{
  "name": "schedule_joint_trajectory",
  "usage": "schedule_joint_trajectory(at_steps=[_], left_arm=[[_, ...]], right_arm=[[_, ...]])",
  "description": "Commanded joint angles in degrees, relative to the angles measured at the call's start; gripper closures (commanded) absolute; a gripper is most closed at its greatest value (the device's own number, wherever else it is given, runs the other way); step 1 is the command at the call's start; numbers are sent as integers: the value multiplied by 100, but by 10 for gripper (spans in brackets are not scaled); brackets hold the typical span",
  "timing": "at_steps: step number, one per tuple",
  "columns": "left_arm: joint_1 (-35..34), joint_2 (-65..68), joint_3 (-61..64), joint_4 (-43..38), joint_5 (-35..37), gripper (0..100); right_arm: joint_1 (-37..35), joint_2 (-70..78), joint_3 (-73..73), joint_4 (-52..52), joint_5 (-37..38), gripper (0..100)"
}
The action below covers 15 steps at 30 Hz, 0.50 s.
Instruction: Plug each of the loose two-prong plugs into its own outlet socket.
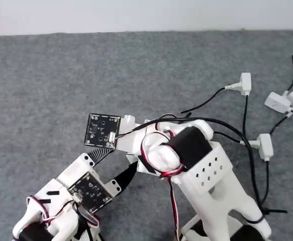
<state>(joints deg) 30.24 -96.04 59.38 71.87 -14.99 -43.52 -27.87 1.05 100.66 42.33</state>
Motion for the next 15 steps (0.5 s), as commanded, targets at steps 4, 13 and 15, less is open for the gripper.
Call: schedule_joint_trajectory(at_steps=[4,13,15], left_arm=[[-18,0,-233,-114,70,805],[-35,0,-207,-352,290,805],[-35,9,-127,-404,325,805]], right_arm=[[-57,-356,387,215,79,990],[-84,-1209,870,207,149,990],[-84,-1279,958,207,149,990]])
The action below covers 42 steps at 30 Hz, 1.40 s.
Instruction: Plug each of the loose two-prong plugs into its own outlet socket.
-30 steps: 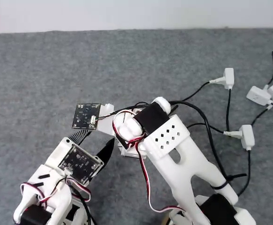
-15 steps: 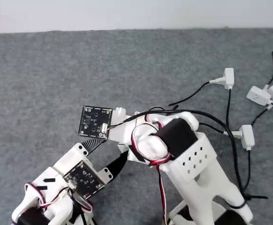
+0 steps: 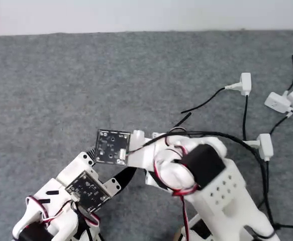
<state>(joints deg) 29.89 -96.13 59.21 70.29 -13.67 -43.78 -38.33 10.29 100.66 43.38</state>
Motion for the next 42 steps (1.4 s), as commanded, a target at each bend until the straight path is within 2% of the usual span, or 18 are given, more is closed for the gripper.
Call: schedule_joint_trajectory(at_steps=[1,8,16,37,42], left_arm=[[0,18,-22,-308,193,805],[-18,18,866,-879,211,805],[-18,18,1305,-923,211,805],[-62,9,1622,-923,220,805],[-941,9,1613,-1213,413,805]], right_arm=[[-57,-233,70,198,44,990],[-233,-365,88,207,35,990],[-752,-611,88,215,-396,990],[-743,-558,422,75,-642,990],[-743,-567,659,-110,-642,990]])
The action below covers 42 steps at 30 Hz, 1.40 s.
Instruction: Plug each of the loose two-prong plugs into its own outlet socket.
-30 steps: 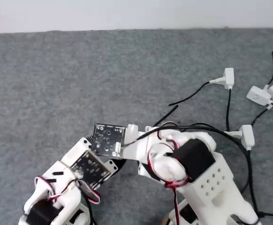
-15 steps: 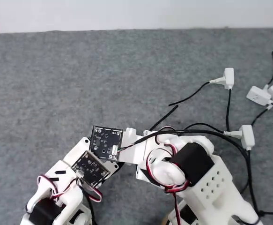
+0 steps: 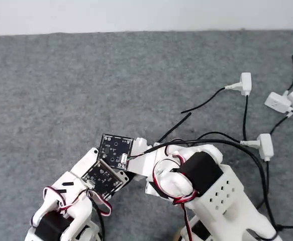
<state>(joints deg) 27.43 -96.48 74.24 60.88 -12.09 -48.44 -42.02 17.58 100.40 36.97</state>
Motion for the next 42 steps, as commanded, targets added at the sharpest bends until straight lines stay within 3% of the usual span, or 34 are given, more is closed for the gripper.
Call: schedule_joint_trajectory(at_steps=[1,7,26,42], left_arm=[[-949,44,110,-396,404,805],[-1943,44,233,-809,905,805],[-1943,44,418,-967,879,805],[-1943,44,769,-1345,879,805]], right_arm=[[-277,-189,-70,-110,0,990],[-277,-180,-53,-312,-44,990],[286,-207,519,-514,193,990],[286,-189,3024,-3099,-132,989]])
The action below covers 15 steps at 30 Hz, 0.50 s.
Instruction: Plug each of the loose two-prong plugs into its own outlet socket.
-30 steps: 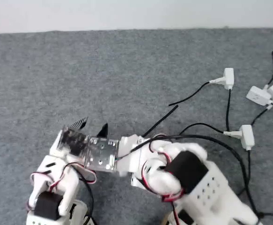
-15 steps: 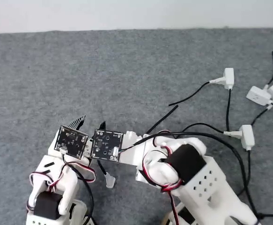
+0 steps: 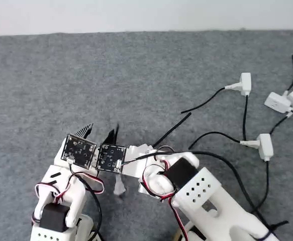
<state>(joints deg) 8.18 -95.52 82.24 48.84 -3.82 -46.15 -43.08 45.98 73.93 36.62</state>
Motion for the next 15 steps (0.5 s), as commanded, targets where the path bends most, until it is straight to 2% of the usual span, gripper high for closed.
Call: schedule_joint_trajectory(at_steps=[1,5,11,15], left_arm=[[-18,-53,-31,-141,53,805],[-18,-53,-31,-141,53,805],[-44,-53,-31,-149,44,805],[-70,-53,-31,-167,-9,805]], right_arm=[[57,-84,281,-558,-105,989],[66,-84,651,-989,-97,977],[66,-84,1222,-1789,-141,828],[66,-75,1556,-2413,-141,832]])
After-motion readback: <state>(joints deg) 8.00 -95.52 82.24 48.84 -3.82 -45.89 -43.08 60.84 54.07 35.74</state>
